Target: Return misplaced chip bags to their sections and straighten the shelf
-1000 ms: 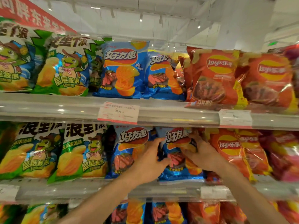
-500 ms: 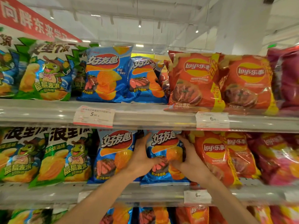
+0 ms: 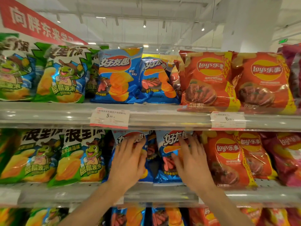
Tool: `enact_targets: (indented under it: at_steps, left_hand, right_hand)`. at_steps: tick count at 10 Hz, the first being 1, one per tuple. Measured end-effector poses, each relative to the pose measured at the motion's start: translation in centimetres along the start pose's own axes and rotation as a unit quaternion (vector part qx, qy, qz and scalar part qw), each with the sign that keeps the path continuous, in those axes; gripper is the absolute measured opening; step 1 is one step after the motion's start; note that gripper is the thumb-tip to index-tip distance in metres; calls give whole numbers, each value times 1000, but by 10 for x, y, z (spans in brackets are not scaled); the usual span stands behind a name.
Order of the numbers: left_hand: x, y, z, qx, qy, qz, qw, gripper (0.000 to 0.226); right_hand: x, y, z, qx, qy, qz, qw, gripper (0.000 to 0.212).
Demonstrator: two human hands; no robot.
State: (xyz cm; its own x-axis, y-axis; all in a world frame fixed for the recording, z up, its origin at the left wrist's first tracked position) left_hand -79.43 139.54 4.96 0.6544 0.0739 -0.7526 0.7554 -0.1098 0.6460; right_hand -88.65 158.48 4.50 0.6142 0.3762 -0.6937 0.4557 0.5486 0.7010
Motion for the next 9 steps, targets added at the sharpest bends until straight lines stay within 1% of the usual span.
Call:
enact_targets:
  at_steps: [1, 2, 4, 7, 9]
  left_hand:
    - [1, -19, 24, -92, 41, 58, 993, 58]
    - [3, -29, 26, -123, 27, 70, 989, 62]
    - [3, -33, 22, -120, 25, 80, 989, 66]
    - [0, -28, 20, -145, 49, 87, 984, 65]
    - [11, 9, 18, -118, 75, 38, 989, 67]
  right_hand:
    - [-8, -22, 18, 59, -8, 27, 998, 65]
    - [-8, -40, 21, 76, -19, 49, 996, 68]
    - [-5, -50, 18, 73, -36, 64, 995, 74]
    - [-6, -45, 19, 66, -36, 54, 996, 75]
    - [2, -12, 30, 46, -46, -5, 998, 76]
Point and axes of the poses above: each hand's wrist, its own x-axis away from the middle knuckle, its own y-axis out of the back of the hand, z = x × y, the point moved 7 cm from there along -x, towards the middle knuckle, and after that the axes turned 2 degrees about x, right-handed, at the moved point
